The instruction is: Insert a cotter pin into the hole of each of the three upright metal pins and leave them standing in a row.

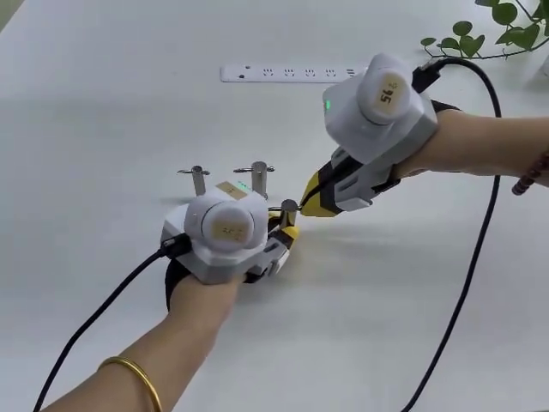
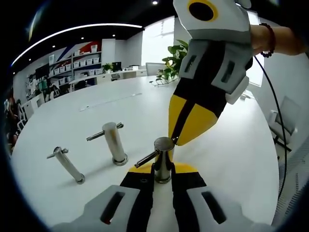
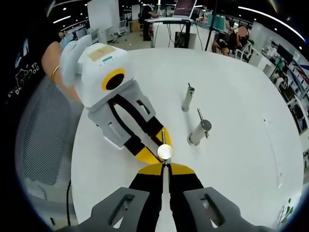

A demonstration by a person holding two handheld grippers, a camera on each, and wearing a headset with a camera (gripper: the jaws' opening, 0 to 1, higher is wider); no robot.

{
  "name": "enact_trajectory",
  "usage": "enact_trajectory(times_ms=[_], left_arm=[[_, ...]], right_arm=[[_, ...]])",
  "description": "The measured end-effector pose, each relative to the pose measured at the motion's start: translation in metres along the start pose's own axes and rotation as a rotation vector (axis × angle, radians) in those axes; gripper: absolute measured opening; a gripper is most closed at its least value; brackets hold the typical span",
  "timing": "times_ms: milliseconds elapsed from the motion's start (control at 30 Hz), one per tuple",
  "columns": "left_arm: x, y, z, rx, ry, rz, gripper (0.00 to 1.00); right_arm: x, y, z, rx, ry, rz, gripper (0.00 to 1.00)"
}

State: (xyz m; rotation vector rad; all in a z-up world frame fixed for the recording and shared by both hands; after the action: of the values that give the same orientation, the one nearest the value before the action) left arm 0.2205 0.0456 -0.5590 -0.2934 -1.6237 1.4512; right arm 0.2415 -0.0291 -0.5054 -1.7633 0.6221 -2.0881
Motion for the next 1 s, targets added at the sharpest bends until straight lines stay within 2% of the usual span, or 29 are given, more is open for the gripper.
enact_trajectory(times_ms=[600, 800, 1000], left_arm=[[0.001, 0.002, 0.0, 0.04, 0.0, -0.01, 0.11], [0.005, 0.005, -0.002, 0.049, -0.008, -0.029, 0.19], [0.014, 0.003, -0.004, 0.051, -0.007, -0.013, 0.27]], right_arm=[[-0.001, 0.001, 0.0, -0.028, 0.009, 0.001, 0.0], [-0.001, 0.0, -0.001, -0.035, 0.005, 0.001, 0.02], [0.001, -0.002, -0.002, -0.066, 0.015, 0.014, 0.11]])
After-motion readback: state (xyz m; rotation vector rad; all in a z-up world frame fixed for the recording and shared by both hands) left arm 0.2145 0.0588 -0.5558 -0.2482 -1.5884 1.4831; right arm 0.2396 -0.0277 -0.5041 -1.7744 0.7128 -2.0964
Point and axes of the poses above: the centre of the closed fingertips' face, and the gripper's own axes: x roughly backward along the fingers, z roughly to its right, y roughly out of its underside, the point moved 6 cm from there along x, roughly backward along the fingers, and after that the axes turned 6 degrees about y, right-handed, at the moved point
